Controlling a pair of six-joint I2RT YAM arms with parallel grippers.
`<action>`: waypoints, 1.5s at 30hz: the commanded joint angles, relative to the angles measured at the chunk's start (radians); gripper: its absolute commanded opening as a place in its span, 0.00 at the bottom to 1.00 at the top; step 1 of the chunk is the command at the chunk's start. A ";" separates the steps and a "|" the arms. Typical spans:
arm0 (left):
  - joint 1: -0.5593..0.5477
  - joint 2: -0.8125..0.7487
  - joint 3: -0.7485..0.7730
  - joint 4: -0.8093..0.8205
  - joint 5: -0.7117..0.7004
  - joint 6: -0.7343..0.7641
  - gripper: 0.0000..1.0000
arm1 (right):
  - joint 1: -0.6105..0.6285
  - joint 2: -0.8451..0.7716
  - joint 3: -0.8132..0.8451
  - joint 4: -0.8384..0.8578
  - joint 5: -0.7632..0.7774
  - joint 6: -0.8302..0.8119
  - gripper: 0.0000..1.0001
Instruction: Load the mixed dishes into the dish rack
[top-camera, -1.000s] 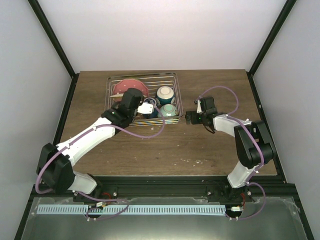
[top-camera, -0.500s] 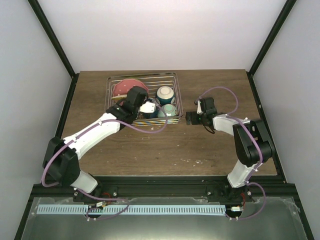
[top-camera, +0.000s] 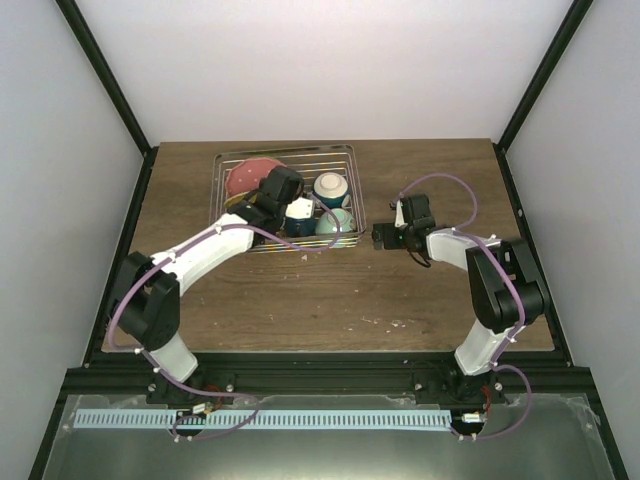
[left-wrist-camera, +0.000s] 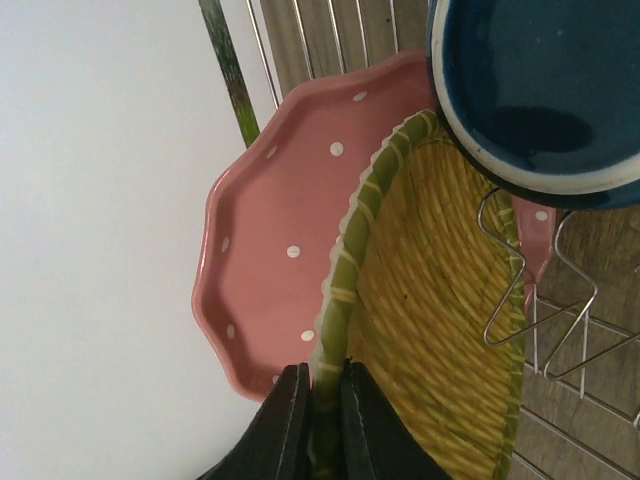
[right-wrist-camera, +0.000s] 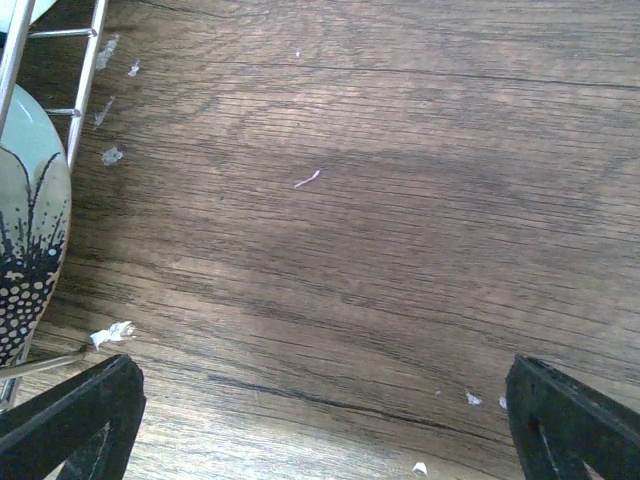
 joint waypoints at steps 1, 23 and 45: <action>0.002 0.035 0.045 0.038 0.050 0.023 0.01 | -0.007 0.000 0.013 0.016 -0.011 -0.004 1.00; -0.053 -0.034 0.066 0.193 0.003 0.034 0.99 | -0.008 0.000 0.018 0.016 -0.015 -0.003 1.00; 0.394 -0.295 0.111 -0.254 0.718 -1.578 1.00 | -0.007 -0.038 -0.001 0.012 0.050 -0.008 1.00</action>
